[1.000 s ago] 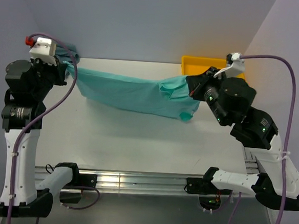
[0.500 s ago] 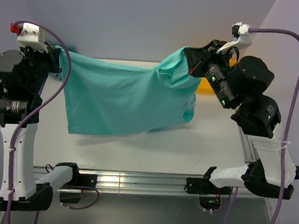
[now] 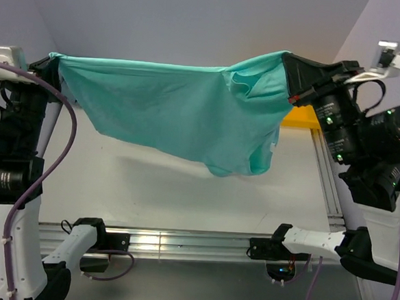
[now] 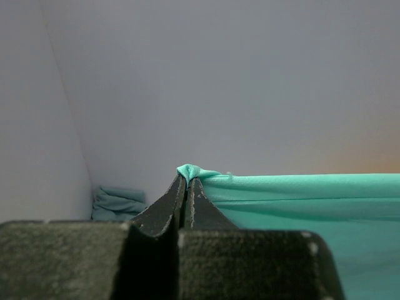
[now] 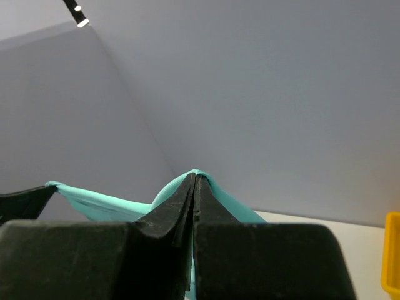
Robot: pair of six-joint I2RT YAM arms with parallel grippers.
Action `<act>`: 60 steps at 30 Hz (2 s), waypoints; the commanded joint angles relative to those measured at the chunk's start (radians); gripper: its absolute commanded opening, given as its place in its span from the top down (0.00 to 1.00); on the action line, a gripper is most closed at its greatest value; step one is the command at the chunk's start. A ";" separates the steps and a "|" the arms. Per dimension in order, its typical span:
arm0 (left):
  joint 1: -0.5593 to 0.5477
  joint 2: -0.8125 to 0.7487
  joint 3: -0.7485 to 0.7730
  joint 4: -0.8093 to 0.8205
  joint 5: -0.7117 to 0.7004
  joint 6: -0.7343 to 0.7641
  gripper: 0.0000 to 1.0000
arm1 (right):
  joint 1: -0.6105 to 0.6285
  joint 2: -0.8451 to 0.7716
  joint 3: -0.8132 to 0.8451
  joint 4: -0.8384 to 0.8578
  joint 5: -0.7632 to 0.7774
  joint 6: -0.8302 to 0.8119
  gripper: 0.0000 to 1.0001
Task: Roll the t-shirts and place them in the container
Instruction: Flatten the tshirt
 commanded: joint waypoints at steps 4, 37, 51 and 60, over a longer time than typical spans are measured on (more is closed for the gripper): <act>0.005 -0.071 0.033 0.014 -0.015 -0.027 1.00 | -0.005 -0.113 -0.058 0.100 -0.065 -0.009 1.00; 0.010 0.449 -0.277 0.044 0.019 0.177 1.00 | -0.270 0.638 -0.038 0.058 -0.339 0.146 1.00; 0.146 0.799 0.305 0.063 0.077 -0.001 1.00 | -0.407 0.716 0.292 0.164 -0.347 0.170 1.00; 0.192 0.596 0.016 0.227 0.135 -0.033 1.00 | -0.405 0.421 -0.142 0.328 -0.318 0.179 1.00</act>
